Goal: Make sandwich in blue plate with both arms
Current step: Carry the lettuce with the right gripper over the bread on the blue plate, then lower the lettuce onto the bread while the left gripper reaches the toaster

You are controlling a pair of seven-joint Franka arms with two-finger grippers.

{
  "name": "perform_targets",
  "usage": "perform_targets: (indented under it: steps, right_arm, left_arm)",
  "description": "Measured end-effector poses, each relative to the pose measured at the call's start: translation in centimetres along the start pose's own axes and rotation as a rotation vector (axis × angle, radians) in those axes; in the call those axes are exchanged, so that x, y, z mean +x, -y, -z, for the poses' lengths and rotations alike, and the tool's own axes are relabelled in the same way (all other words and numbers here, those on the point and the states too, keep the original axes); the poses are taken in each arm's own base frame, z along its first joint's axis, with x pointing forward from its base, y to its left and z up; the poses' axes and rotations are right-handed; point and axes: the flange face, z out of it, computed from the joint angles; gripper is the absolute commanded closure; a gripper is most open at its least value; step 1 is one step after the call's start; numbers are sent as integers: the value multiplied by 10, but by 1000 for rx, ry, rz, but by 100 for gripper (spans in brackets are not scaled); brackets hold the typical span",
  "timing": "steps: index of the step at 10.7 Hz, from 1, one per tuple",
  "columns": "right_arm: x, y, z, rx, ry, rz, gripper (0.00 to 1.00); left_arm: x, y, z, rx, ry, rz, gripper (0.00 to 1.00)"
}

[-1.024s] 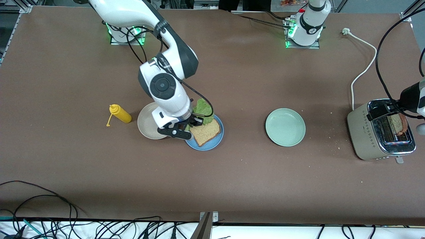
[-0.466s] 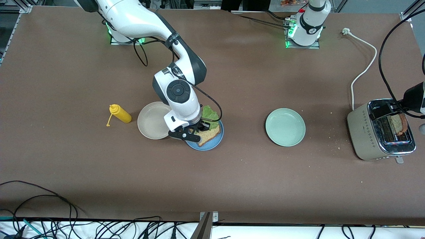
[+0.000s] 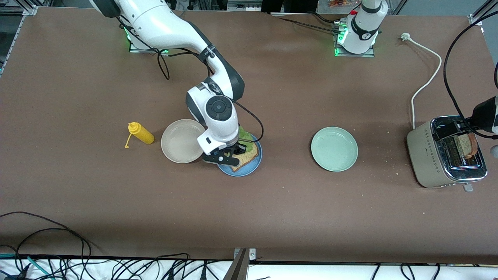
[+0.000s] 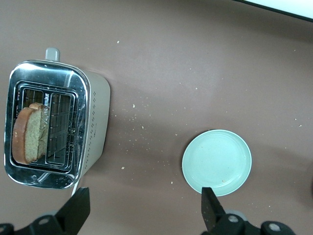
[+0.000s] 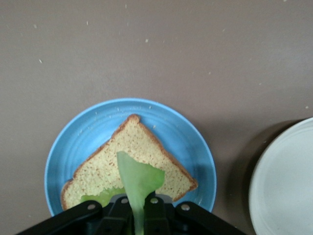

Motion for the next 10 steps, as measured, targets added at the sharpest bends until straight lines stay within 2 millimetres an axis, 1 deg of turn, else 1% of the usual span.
perform_targets:
  steps: [2, 3, 5, 6, 7, 8, 9, 10]
  right_arm:
    - [-10, 4, -16, -17, 8, 19, 100]
    - [-14, 6, -21, -22, 12, 25, 100]
    - [-18, 9, -23, -24, 13, 32, 99]
    - [-18, 9, -23, -24, 13, 32, 86]
    - [-17, 9, -23, -24, 12, 31, 70]
    - [-17, 9, -23, -24, 12, 30, 51]
    - [-17, 8, -23, -24, 11, 29, 35]
    - [-16, 8, -23, -25, 10, 28, 33]
  left_arm:
    - [0, 0, 0, 0, 1, 0, 0]
    - [0, 0, -1, 0, 1, 0, 0]
    - [0, 0, -1, 0, 2, 0, 0]
    - [0, 0, -1, 0, 2, 0, 0]
    - [0, 0, -1, 0, 2, 0, 0]
    - [0, 0, -1, 0, 2, 0, 0]
    - [0, 0, -1, 0, 2, 0, 0]
    - [0, 0, -1, 0, 2, 0, 0]
